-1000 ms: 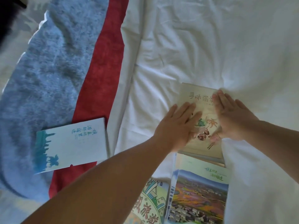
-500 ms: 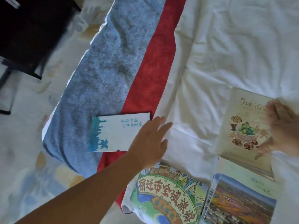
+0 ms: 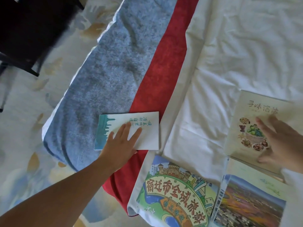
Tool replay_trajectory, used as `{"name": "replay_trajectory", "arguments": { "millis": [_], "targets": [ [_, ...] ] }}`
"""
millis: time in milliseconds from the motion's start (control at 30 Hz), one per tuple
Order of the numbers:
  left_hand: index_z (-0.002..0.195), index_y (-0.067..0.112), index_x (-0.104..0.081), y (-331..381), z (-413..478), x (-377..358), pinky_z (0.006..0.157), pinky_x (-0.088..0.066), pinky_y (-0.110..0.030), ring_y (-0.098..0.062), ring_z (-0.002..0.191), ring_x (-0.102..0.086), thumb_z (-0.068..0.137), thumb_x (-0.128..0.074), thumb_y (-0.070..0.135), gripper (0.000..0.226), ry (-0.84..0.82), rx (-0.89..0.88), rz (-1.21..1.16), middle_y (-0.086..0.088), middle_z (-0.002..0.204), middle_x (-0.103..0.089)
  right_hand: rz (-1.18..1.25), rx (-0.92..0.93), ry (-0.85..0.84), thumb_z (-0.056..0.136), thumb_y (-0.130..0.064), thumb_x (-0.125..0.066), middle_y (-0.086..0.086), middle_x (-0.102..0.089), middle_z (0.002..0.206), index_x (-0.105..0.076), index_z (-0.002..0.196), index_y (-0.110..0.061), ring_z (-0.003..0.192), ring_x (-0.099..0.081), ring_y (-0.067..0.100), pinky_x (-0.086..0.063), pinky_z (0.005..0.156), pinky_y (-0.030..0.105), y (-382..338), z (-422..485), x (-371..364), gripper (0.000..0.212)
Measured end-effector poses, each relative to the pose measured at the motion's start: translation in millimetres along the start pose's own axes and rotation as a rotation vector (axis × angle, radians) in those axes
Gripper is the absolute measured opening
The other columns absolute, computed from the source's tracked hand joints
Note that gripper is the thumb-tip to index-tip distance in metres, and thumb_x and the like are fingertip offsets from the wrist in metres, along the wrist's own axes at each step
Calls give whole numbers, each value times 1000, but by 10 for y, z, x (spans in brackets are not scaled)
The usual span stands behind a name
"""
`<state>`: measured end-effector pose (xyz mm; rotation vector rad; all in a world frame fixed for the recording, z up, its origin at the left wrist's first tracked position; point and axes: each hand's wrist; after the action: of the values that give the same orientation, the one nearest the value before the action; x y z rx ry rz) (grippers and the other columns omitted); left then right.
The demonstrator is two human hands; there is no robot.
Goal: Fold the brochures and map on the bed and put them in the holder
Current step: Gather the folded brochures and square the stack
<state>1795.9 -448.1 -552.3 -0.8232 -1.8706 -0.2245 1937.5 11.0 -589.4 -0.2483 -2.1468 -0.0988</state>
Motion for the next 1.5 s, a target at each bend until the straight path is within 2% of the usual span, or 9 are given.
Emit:
{"name": "replay_trajectory", "arguments": {
  "millis": [133, 233, 400, 533, 633, 733, 933, 1333, 1500],
  "targets": [
    [126, 4, -63, -10, -8, 102, 72, -60, -46, -39, 110, -64, 79, -75, 15, 50, 254, -158, -22, -27, 125, -61, -29, -55, 35, 56, -68, -80, 7, 12, 158, 53, 127, -38, 147, -14, 32, -43, 106, 45, -162, -95, 120, 154],
    [119, 9, -68, 39, -14, 391, 55, -60, -41, -31, 85, -73, 92, -53, 17, 32, 468, -95, -296, -14, 106, -72, -55, -60, 29, 65, -66, -75, 11, 16, 161, 48, 131, -31, 150, -8, 30, -40, 110, 41, -220, -138, 186, 144],
    [104, 32, -50, 231, 100, 1192, 41, -25, -10, -5, 36, -36, 99, -40, 27, 13, 640, -30, -615, 13, 47, -36, -58, -78, -3, 73, -59, -74, 13, 21, 160, 39, 140, -26, 151, -5, 29, -37, 113, 39, -295, -190, 254, 136],
    [78, 31, -47, 451, 359, 1638, 47, -37, -9, 2, 53, -49, 96, -41, 34, 20, 680, 30, -1069, 19, 63, -56, -47, -83, -6, 75, -55, -75, 14, 22, 161, 37, 141, -26, 151, -5, 29, -37, 113, 39, -325, -222, 287, 133],
    [95, 24, -68, 611, 584, 1709, 85, -57, -45, -14, 87, -67, 99, -46, 28, 22, 405, 148, -1617, -2, 95, -72, -51, -87, -11, 75, -55, -75, 14, 23, 160, 38, 140, -26, 151, -4, 29, -36, 113, 39, -334, -231, 303, 133],
    [108, 17, -68, 745, 689, 1693, 92, -53, -54, -30, 104, -68, 103, -44, 22, 25, 189, 224, -1813, -8, 109, -72, -57, -95, -12, 76, -54, -73, 14, 24, 160, 37, 141, -25, 151, -3, 30, -36, 113, 39, -340, -229, 303, 132],
    [107, 16, -68, 893, 772, 1626, 76, -61, -38, -25, 97, -71, 103, -45, 20, 24, 97, 268, -1872, -4, 104, -75, -56, -97, -12, 77, -51, -74, 15, 23, 160, 33, 146, -25, 151, -4, 30, -36, 113, 39, -293, -225, 254, 130],
    [94, 14, -68, 1083, 654, 1580, 91, -55, -51, -28, 98, -70, 100, -51, 23, 20, 78, 340, -1769, -9, 103, -73, 29, -119, -102, 76, -46, -78, 12, 23, 161, 26, 151, -29, 151, -1, 31, -34, 114, 49, -230, -164, 330, 129],
    [100, 7, -60, 1313, 434, 1432, 98, -42, -66, -33, 94, -62, 98, -51, 25, 20, 28, 326, -1771, -22, 106, -63, 250, -76, -15, 92, -58, -47, 18, -15, 159, -15, 156, -18, 145, -23, 36, -30, 114, 51, -309, -218, 574, 82]
  ]
}}
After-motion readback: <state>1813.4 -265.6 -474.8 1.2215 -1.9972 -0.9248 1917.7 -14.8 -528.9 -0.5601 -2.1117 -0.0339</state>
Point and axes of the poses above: each hand's wrist, its own z-axis towards the middle knuckle, its own x-axis out of the back of the hand, y = z × x
